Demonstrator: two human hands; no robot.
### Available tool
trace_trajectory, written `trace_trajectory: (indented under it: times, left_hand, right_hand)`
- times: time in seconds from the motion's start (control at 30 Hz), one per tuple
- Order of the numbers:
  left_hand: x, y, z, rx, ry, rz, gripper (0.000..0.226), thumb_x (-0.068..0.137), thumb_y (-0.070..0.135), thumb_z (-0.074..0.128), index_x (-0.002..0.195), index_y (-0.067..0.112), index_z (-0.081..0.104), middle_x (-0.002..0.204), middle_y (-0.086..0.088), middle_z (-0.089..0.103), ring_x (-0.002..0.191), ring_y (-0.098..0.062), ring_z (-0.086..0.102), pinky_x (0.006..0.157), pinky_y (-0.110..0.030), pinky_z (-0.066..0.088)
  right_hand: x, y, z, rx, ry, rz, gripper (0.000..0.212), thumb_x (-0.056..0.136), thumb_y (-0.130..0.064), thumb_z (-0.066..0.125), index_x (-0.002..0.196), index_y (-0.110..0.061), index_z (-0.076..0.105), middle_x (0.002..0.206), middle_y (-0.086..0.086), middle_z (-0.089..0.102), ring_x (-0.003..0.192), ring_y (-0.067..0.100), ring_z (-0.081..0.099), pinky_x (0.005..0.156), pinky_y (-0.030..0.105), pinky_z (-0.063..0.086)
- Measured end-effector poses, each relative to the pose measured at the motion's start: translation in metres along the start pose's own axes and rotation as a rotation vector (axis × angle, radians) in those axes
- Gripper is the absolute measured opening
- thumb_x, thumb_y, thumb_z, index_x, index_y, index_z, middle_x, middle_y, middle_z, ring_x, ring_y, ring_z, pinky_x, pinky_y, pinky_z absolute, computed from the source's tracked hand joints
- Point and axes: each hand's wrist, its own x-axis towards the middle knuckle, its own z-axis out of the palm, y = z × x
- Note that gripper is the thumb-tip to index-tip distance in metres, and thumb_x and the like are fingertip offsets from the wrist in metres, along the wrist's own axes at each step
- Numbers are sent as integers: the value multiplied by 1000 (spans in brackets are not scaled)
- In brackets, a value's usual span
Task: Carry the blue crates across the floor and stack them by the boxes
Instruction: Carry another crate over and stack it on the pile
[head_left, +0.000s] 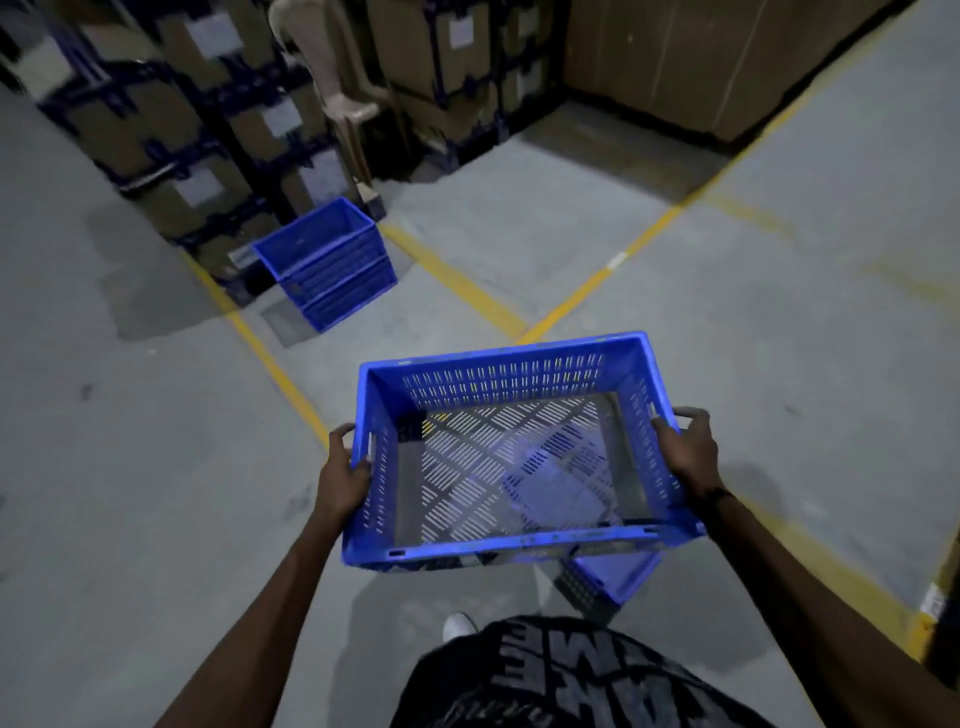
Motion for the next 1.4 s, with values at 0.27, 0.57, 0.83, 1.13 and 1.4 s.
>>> trace_trajectory:
  times: [0.27,0.57,0.83,1.13,1.4]
  left_hand:
    - [22,-69,-68,-424,161,-271,35,104,14,55,133,22,37,87,-18,61,66,-24,58,60,-36,51]
    - [54,-100,-153,-563,399,-229,36,101,19,58,131,35,48,108,-32,65,80,-33,63,66,-43,55]
    - [103,-92,-175,-658,520,-145,44,85,52,67,127,42,57,120,-16,69,112,-45,65,93,-68,52]
    - [205,-59,-183,-668,592,-203,31,92,32,68,120,45,60,113,-26,69,103,-44,67,80,-56,59]
    - [290,-12,-186,-723,625,-258,33,101,11,58,133,21,55,94,-22,70,65,-15,70,56,-30,54]
  right_hand:
    - [-24,-75,119,56,-10,-172,17,91,-34,60,106,-31,54,86,2,67,79,28,65,75,41,52]
    - [-24,-111,224,51,-153,-291,16,96,-25,57,110,-29,51,93,14,65,68,27,57,65,36,45]
    - [34,-126,292,-22,-219,-205,18,100,-15,52,117,-17,47,106,29,63,79,32,59,71,42,46]
    - [133,-218,370,14,-322,-287,19,98,-14,54,112,-25,48,100,20,64,75,31,59,66,38,44]
    - [211,-307,413,-6,-406,-331,19,98,-12,52,113,-22,47,93,13,64,70,29,57,65,36,45]
